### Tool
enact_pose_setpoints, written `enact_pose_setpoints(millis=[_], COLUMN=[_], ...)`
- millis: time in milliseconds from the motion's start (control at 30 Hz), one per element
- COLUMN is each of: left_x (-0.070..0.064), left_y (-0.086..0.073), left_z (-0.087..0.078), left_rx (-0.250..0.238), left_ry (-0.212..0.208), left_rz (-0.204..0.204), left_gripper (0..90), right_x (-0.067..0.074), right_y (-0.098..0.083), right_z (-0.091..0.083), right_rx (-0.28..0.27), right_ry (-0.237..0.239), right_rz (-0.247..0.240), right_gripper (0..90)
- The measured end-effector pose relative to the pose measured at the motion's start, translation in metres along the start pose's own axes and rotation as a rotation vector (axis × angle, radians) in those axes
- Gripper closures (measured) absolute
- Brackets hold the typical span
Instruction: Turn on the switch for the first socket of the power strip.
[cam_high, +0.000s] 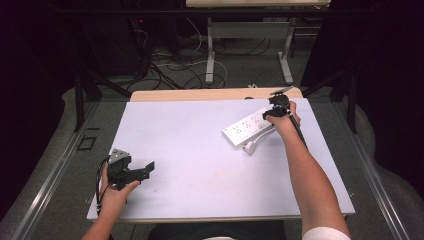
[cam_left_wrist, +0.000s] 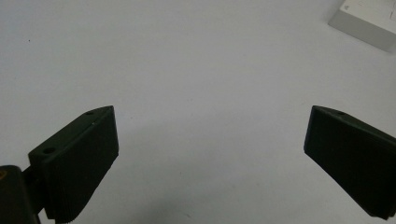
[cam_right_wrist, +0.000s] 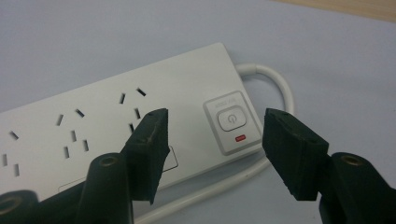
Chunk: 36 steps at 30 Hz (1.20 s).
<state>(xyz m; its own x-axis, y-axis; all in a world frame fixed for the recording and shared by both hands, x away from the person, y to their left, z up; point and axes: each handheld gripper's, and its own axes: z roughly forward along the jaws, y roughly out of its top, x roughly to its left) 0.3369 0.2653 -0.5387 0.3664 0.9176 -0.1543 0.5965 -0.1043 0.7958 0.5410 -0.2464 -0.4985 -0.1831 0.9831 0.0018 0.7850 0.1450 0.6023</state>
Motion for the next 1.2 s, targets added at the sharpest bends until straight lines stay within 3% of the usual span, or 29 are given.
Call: enact_pose_setpoints(millis=[100, 267, 467, 567, 733, 933, 1200], left_x=[0.000, 0.001, 0.001, 0.001, 0.001, 0.001, 0.001], left_y=[0.000, 0.000, 0.000, 0.000, 0.000, 0.000, 0.000], left_z=[0.000, -0.001, -0.001, -0.001, -0.001, -0.001, -0.001], left_rx=[-0.001, -0.001, -0.004, -0.005, -0.004, -0.007, -0.010], left_ry=[0.000, 0.001, 0.002, 0.001, 0.000, 0.001, -0.001], left_rz=[0.001, 0.002, 0.002, 0.002, 0.001, 0.001, 0.000], left_gripper=[3.1, 3.1, 3.1, 3.1, 3.1, 3.1, 3.1], right_x=[-0.001, -0.003, -0.004, -0.004, -0.003, -0.001, 0.005], right_y=[0.001, 0.001, 0.000, 0.001, 0.000, -0.002, -0.008], right_z=[-0.004, -0.009, -0.014, -0.019, -0.027, -0.039, -0.057], right_rx=[-0.014, -0.020, -0.025, -0.038, -0.073, -0.095, -0.139], right_ry=[-0.009, -0.014, 0.013, 0.030, 0.034, 0.044, 0.060], right_rz=[-0.004, -0.017, 0.006, 0.013, 0.002, -0.047, -0.047], right_gripper=[35.2, 33.4, 15.2, 14.4, 0.1, 0.0, 0.0])
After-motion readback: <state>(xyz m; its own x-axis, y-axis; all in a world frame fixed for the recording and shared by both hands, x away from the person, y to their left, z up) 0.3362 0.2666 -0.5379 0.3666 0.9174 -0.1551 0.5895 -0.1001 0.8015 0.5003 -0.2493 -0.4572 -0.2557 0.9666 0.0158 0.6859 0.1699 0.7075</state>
